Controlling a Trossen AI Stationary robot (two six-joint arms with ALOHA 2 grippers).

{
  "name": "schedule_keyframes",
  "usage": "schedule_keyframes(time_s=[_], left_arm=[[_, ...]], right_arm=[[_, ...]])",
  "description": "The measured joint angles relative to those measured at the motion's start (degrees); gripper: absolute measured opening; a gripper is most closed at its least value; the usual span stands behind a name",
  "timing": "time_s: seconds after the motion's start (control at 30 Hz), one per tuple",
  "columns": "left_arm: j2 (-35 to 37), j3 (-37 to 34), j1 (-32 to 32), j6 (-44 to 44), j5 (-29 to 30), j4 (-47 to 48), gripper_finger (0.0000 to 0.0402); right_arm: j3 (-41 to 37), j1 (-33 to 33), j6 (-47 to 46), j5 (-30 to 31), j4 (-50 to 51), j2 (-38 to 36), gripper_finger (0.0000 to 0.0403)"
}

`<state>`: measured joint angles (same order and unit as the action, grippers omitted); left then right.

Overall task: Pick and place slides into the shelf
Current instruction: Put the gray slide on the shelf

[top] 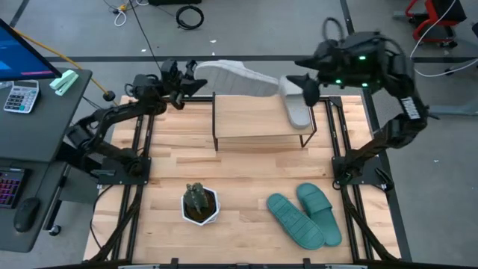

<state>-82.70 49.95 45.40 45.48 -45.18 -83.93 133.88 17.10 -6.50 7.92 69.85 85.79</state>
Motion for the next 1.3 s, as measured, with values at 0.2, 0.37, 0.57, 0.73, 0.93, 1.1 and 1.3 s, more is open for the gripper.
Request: schedule_keyframes(time_s=[0.2,0.37,0.57,0.73,0.93,1.1,1.3], left_arm=[[-5.35,1.83,-0.12,6.41,3.32,-5.72,0.0048],[-7.59,7.64,-1.65,6.42,2.77,-6.04,0.0048],[-8.38,16.16,-2.22,6.62,-1.62,-6.14,0.0048],[-8.44,18.61,-2.22,7.29,-2.17,-6.15,0.0048],[-8.44,18.64,-2.24,7.53,-2.13,-5.72,0.0048],[-8.44,18.62,-2.22,7.42,-2.23,-5.06,0.0048],[-8.44,18.64,-2.24,7.00,-2.17,-4.55,0.0048]], right_arm=[[-0.11,-0.06,-0.85,-4.75,-0.05,-0.41,0.0270],[-1.11,-0.06,1.32,-4.81,0.12,0.47,0.0269],[-1.39,1.19,5.20,-1.85,0.69,0.50,0.0261],[-1.29,2.78,4.56,-5.40,-1.96,-0.40,0.0258],[-1.29,2.78,4.70,-10.06,-5.40,0.82,0.0258],[-1.29,2.78,4.87,-13.23,-6.23,2.63,0.0253],[-1.29,2.54,6.69,-13.99,-7.12,3.91,0.0167]])
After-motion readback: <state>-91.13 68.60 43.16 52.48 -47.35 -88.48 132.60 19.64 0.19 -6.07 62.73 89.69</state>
